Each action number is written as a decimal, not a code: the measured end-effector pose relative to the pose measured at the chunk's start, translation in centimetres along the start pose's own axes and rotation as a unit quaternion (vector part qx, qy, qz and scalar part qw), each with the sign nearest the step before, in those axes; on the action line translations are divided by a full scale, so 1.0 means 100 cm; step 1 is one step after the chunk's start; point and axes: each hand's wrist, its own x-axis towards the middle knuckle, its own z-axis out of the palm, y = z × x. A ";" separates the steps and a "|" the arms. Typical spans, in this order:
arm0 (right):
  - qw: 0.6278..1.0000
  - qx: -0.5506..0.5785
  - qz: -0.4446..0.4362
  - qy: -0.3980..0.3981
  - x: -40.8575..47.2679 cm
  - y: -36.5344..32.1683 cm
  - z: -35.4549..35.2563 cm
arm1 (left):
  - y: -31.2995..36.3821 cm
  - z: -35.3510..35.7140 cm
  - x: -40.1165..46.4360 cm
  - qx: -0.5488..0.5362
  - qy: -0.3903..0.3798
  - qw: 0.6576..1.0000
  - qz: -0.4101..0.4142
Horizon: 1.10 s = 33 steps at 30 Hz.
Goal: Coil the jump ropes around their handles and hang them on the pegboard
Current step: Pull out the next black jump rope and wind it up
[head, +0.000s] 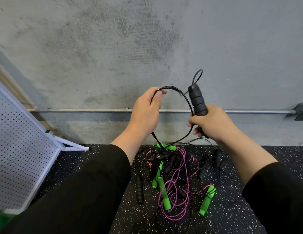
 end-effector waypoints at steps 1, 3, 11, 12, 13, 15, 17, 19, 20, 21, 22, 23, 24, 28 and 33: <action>1.000 0.020 -0.010 0.020 -0.001 -0.002 0.001 | 0.001 -0.002 0.001 0.008 -0.010 1.000 0.000; 0.992 0.093 -0.038 0.074 -0.003 -0.008 0.002 | -0.002 -0.005 0.003 0.034 -0.049 0.998 0.001; 0.958 0.248 -0.065 0.129 -0.001 -0.012 0.007 | -0.002 -0.007 -0.001 0.054 -0.096 0.994 -0.022; 0.951 0.268 -0.070 0.137 0.000 -0.013 0.005 | -0.001 -0.007 -0.001 0.036 -0.118 0.991 -0.043; 0.948 0.280 -0.071 0.136 0.001 -0.013 0.003 | -0.001 -0.007 -0.002 0.010 -0.150 0.986 -0.071; 0.946 0.293 -0.062 0.121 0.001 -0.013 0.002 | 0.001 -0.008 -0.006 0.003 -0.202 0.974 -0.103; 0.942 0.305 -0.049 0.130 0.001 -0.011 0.000 | 0.001 -0.006 -0.008 0.096 -0.215 0.968 -0.084; 0.946 0.295 -0.045 0.124 0.002 -0.010 -0.002 | -0.002 -0.005 -0.006 0.168 -0.170 0.970 -0.053; 0.952 0.279 -0.044 0.114 0.001 -0.011 -0.002 | -0.006 -0.005 -0.003 0.187 -0.131 0.973 -0.047; 0.958 0.264 -0.041 0.104 0.000 -0.011 -0.002 | -0.010 -0.006 0.000 0.204 -0.090 0.974 -0.049; 0.962 0.253 -0.037 0.097 -0.001 -0.011 -0.001 | -0.015 -0.007 0.003 0.221 -0.053 0.972 -0.060; 0.965 0.244 -0.033 0.089 -0.002 -0.011 0.000 | -0.019 -0.009 0.006 0.236 -0.024 0.968 -0.076; 0.968 0.236 -0.032 0.082 -0.002 -0.011 0.001 | -0.021 -0.011 0.007 0.247 0.002 0.965 -0.092; 0.974 0.216 -0.046 0.047 -0.004 -0.014 0.004 | -0.020 -0.008 0.004 0.266 -0.015 0.957 -0.111; 0.964 0.260 -0.043 0.018 -0.006 -0.019 0.006 | -0.010 0.013 -0.016 0.118 -0.313 0.937 -0.103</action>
